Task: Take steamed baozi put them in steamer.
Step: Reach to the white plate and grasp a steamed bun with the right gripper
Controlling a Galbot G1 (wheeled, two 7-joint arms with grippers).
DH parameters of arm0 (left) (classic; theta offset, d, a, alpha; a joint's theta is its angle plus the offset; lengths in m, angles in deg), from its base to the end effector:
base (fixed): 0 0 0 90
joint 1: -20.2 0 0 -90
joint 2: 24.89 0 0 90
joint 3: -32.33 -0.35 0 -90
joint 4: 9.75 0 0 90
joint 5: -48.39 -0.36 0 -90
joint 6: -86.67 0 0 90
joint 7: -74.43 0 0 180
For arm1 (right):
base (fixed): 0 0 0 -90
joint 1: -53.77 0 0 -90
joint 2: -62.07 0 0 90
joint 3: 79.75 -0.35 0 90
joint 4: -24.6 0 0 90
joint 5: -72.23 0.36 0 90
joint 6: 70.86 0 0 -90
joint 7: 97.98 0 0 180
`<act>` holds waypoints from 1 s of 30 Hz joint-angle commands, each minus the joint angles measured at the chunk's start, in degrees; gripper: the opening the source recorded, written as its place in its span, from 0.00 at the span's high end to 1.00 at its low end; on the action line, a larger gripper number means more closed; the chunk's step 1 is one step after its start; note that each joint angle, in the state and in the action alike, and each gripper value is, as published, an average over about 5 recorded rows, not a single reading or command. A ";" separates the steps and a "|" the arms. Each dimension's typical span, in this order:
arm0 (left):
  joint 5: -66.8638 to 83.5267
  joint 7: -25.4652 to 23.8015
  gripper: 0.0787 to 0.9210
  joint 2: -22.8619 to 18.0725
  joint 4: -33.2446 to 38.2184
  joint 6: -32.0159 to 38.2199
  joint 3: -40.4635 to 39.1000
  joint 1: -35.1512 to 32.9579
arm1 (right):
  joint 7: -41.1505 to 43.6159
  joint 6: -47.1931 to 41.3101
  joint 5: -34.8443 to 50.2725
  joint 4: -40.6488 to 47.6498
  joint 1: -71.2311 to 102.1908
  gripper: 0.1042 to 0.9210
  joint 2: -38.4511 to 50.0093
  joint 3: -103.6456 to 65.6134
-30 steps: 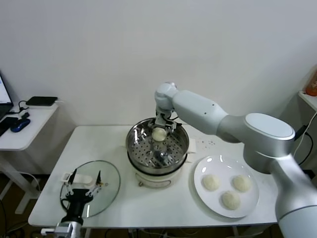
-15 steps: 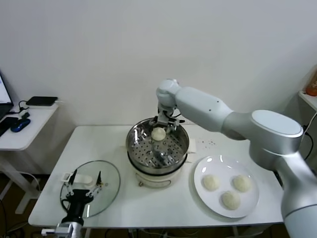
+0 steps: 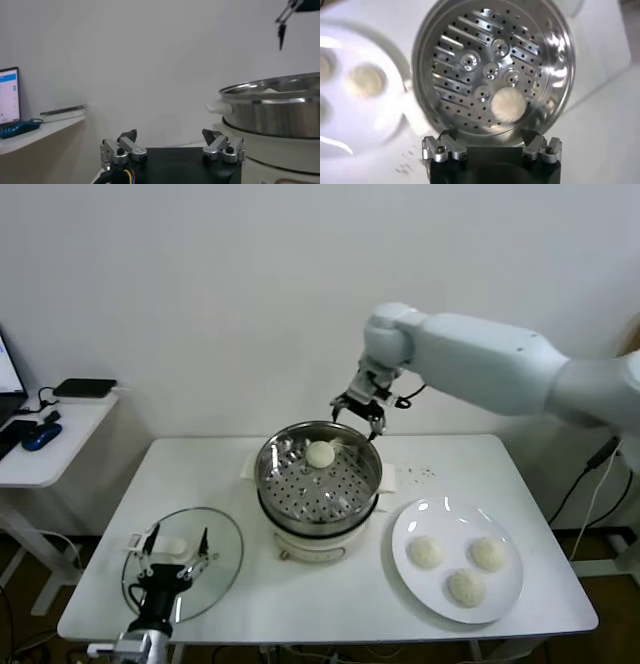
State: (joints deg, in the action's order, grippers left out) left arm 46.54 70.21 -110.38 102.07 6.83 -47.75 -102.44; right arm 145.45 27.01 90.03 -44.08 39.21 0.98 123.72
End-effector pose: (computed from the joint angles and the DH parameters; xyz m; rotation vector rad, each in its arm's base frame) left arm 0.1634 0.0744 -0.3552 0.0392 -3.1135 -0.2969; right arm 0.5850 0.0368 0.0139 1.7170 -1.0566 1.9078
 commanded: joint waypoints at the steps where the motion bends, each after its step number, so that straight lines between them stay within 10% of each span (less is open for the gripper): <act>1: 0.52 0.01 0.12 0.02 0.19 -0.07 -0.29 0.02 | -2.39 -15.60 19.59 -9.01 -7.93 0.12 12.85 10.92; 30: 0.07 0.16 0.12 0.34 1.35 0.02 -0.81 -0.28 | -7.37 -21.12 5.77 -12.17 19.46 0.12 23.41 1.60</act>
State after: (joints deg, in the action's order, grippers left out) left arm 46.69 70.39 -110.24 103.47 6.89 -48.54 -102.74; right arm 138.91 7.36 98.37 -56.58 50.90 23.46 128.51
